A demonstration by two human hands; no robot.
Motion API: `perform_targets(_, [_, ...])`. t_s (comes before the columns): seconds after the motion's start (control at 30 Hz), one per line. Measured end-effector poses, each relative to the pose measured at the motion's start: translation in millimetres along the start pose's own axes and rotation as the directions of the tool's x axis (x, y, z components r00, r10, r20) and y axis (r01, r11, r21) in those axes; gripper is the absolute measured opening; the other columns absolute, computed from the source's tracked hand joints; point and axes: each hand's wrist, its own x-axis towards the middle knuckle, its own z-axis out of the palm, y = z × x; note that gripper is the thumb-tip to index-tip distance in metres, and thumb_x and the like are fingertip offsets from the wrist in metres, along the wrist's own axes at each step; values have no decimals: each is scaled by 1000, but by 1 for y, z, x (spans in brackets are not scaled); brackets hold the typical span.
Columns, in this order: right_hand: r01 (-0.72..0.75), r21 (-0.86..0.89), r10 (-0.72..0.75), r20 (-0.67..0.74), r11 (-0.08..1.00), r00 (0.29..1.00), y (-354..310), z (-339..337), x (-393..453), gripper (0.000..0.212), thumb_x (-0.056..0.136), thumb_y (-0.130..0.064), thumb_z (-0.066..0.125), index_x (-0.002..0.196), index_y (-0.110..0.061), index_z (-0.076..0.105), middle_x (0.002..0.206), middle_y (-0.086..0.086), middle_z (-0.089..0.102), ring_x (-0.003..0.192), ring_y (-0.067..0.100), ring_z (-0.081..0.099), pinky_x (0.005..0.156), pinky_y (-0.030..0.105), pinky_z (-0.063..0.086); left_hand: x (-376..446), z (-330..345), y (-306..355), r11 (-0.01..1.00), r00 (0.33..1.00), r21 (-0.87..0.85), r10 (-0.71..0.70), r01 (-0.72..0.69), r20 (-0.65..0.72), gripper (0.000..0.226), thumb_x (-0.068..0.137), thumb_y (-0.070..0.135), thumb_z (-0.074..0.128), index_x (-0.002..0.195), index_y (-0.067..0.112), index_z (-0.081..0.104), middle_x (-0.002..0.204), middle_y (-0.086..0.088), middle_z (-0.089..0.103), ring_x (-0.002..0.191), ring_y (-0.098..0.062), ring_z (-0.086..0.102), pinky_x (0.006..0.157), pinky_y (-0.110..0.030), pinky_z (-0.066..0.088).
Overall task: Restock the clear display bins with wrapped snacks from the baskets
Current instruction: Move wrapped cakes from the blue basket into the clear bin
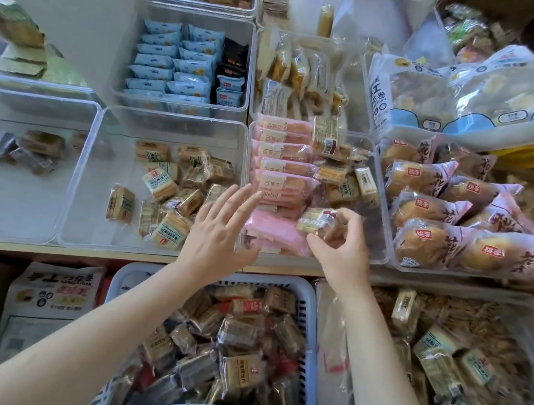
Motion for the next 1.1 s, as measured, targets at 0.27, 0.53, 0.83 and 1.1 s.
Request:
perform_targets(0.27, [31,47,-42,273,998,961,-33,27,2,40,89,-23,69,126,-27,53,113,-9,67,102,3,65,88,28,57,15,-24,15,995,997,-73,71,-71,-6,82,84,59,52,154,24,28,157,-1,35,144,-22,32,111,-42,33])
perform_targets(0.53, [110,-348,0,301,931,954,-17,43,3,37,96,-46,56,125,-24,56,91,-11,62,83,2,59,73,24,49,23,-21,-20,996,996,42,-82,80,38,57,94,36,58,147,23,39,107,-11,56,93,-30,57,67,-40,51])
perform_targets(0.83, [277,-571,-138,274,773,952,12,47,-7,28,98,-29,52,123,-18,60,109,-1,66,104,18,59,91,39,50,29,-9,-36,963,935,74,-270,260,229,65,99,56,38,155,27,24,166,-7,6,152,-27,3,121,-49,5])
perform_targets(1.1, [317,-586,-179,283,746,942,24,40,21,54,97,-20,56,148,-24,41,162,1,29,151,20,18,123,41,13,45,14,-3,987,972,37,-159,155,172,32,88,32,66,117,21,66,134,-7,53,125,-29,43,96,-47,46])
